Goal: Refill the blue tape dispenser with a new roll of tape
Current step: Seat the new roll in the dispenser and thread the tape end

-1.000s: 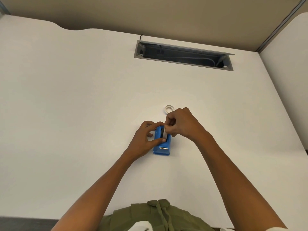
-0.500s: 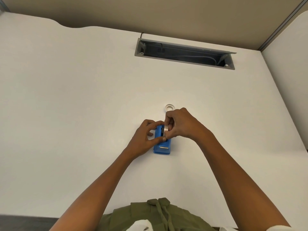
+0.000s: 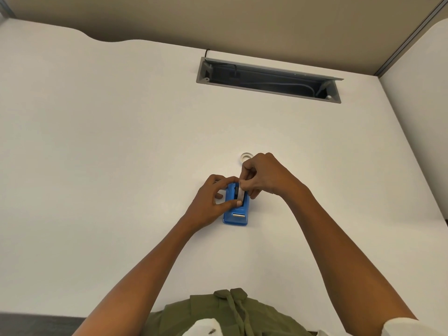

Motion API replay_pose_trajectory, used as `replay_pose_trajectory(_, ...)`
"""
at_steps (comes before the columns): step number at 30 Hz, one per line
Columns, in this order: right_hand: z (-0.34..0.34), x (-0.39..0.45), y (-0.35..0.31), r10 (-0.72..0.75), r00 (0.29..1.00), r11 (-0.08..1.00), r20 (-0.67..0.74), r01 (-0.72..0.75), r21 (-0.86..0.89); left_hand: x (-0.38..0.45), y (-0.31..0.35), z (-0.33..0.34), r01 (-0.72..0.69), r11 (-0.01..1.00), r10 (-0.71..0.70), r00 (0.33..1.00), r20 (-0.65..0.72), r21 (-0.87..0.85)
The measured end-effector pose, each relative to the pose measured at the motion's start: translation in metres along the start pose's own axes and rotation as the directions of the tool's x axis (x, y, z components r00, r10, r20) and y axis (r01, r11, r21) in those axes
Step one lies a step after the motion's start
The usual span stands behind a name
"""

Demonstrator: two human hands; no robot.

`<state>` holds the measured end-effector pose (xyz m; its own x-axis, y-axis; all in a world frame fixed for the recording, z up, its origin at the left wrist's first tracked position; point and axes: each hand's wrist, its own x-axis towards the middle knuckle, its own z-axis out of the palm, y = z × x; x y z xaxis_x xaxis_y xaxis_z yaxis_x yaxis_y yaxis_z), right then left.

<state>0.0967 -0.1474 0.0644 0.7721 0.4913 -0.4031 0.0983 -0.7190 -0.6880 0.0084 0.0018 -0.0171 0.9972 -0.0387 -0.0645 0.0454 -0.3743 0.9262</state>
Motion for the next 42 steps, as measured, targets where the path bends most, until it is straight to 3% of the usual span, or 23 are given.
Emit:
replay_pose_trajectory(9,-0.003,-0.001,0.01,0.063,0.998,0.972,0.008,-0.063,0.227,0.001,-0.001,0.002,0.014,1.0,-0.014,1.0,-0.018,0.015)
replay_pose_trajectory(42,-0.01,0.011,0.0,0.266,0.953,0.912,0.144,-0.298,0.281,0.002,0.001,0.003,0.028,0.999,-0.028,1.0,-0.011,0.043)
